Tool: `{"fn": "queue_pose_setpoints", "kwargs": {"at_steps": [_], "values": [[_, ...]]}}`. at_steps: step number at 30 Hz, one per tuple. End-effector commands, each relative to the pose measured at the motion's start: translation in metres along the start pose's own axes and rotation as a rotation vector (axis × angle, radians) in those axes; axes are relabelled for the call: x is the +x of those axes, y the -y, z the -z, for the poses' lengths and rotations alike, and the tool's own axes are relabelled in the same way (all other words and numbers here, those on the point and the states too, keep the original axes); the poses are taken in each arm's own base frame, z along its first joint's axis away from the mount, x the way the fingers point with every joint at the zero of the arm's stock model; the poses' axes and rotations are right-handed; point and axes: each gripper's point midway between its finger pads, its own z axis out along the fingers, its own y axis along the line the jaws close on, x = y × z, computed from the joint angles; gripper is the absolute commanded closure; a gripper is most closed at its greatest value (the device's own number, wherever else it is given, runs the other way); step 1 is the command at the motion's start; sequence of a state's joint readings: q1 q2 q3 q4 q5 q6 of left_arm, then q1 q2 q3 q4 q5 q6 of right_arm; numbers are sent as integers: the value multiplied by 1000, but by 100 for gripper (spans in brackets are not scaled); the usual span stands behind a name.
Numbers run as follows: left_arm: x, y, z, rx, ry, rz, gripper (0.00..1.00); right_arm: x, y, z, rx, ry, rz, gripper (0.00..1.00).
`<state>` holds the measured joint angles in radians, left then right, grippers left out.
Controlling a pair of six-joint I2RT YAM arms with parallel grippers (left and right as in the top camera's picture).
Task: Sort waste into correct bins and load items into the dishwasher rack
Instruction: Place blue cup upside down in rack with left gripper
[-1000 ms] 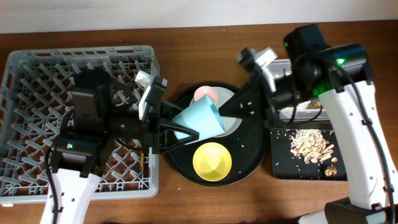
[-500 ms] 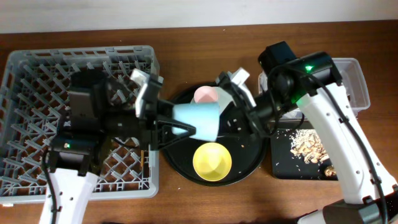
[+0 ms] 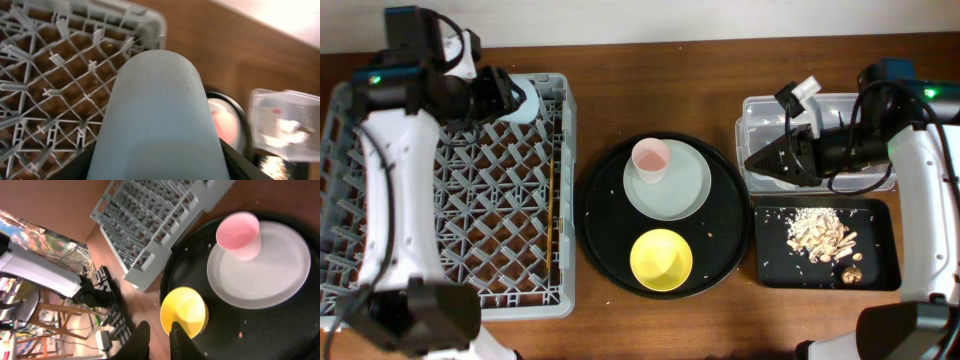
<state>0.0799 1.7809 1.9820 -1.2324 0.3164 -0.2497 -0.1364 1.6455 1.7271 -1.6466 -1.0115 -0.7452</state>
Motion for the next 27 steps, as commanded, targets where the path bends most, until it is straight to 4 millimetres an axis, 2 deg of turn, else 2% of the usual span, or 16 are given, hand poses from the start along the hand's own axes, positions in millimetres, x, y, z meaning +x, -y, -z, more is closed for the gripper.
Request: {"fn": "queue_pose_setpoints", "kwargs": {"at_steps": [1, 4, 6, 8, 10, 14, 17, 18, 19, 20, 21, 22, 24, 26, 27], "values": [[-6, -13, -58, -36, -63, -16, 89, 15, 16, -11, 4, -28, -33, 83], [-8, -14, -96, -32, -90, -28, 89, 31, 31, -24, -9, -42, -63, 82], [-4, -24, -112, -133, -103, -49, 89, 35, 34, -28, -14, -47, -74, 82], [-1, -32, -120, -226, -101, -59, 89, 35, 34, -28, -15, -47, -75, 82], [2, -29, -125, -237, -109, -70, 89, 35, 34, -28, -15, -47, -75, 82], [1, -32, -125, -259, -104, -68, 89, 35, 34, -28, -15, -47, -75, 82], [9, -36, -131, -264, -125, -67, 88, 35, 34, -28, -15, -47, -75, 82], [10, -37, -134, -265, -128, -66, 85, 35, 34, -28, -15, -47, -75, 82], [12, -39, -135, -269, -131, -66, 64, 35, 34, -28, -14, -48, -75, 82], [11, -39, -136, -268, -128, -66, 57, 35, 34, -28, -14, -48, -75, 81], [11, -39, -136, -268, -128, -66, 39, 35, 34, -28, -14, -48, -75, 81], [11, -39, -136, -268, -128, -66, 25, 35, 34, -28, -14, -48, -75, 81], [11, -39, -135, -269, -129, -65, 14, 36, 34, -28, -15, -48, -76, 76], [10, -38, -135, -268, -126, -66, 13, 35, 34, -28, -15, -48, -76, 71], [9, -38, -133, -266, -123, -66, 13, 35, 34, -28, -16, -47, -75, 60]]}}
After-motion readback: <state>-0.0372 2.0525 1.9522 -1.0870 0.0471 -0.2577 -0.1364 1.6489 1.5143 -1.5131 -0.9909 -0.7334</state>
